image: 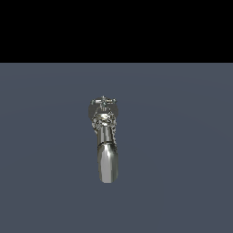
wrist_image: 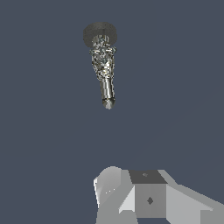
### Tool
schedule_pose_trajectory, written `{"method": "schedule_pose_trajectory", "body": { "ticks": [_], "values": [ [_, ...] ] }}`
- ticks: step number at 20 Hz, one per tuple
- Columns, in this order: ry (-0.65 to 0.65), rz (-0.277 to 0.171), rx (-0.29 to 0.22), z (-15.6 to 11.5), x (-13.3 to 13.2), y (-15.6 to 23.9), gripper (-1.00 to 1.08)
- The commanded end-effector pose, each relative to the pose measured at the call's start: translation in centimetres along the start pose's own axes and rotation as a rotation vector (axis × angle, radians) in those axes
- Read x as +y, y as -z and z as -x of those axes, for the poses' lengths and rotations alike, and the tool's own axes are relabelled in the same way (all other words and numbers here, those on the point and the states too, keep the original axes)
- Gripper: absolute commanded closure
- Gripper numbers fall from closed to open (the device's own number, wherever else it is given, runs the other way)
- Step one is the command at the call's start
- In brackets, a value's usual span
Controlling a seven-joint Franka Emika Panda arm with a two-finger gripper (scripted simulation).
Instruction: Turn on the faucet by rotating a designated handle.
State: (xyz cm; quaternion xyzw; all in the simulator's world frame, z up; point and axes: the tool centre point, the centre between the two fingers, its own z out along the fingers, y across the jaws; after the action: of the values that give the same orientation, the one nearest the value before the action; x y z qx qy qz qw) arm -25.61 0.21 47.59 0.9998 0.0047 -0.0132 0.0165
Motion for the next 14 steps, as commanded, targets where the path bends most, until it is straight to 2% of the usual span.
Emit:
{"method": "schedule_pose_trajectory", "body": {
  "ticks": [1,2,3,4,5,6,7,8,9,10,11,12,13,14],
  "values": [
    [0.017,0.016,-0.057,0.1,-0.1,-1.7,0.43],
    [-0.023,0.002,-0.108,-0.5,1.0,-4.1,0.40],
    [0.019,0.064,-0.101,-1.9,-0.2,-5.4,0.37],
    [0.020,0.067,-0.103,-2.7,-0.5,-6.5,0.19],
    [0.030,0.079,-0.163,-2.5,-0.3,-9.7,0.06],
    [0.073,0.103,-0.140,-3.9,-1.4,-10.0,-0.05],
    [0.092,0.143,-0.176,-3.9,-1.5,-12.6,0.04],
    [0.029,0.118,-0.198,-4.2,-0.5,-14.3,0.02],
    [0.033,0.112,-0.172,-5.8,-1.0,-14.5,0.15],
    [-0.059,0.076,-0.173,-6.7,-0.6,-15.7,0.18],
    [-0.084,0.059,-0.160,-8.0,-1.3,-16.3,0.11],
    [-0.076,0.063,-0.142,-9.4,-1.3,-16.7,-0.14],
    [-0.075,0.091,-0.164,-9.2,-1.2,-19.1,-0.32],
    [-0.118,0.122,-0.152,-10.4,0.7,-19.7,-0.48]
  ]
}}
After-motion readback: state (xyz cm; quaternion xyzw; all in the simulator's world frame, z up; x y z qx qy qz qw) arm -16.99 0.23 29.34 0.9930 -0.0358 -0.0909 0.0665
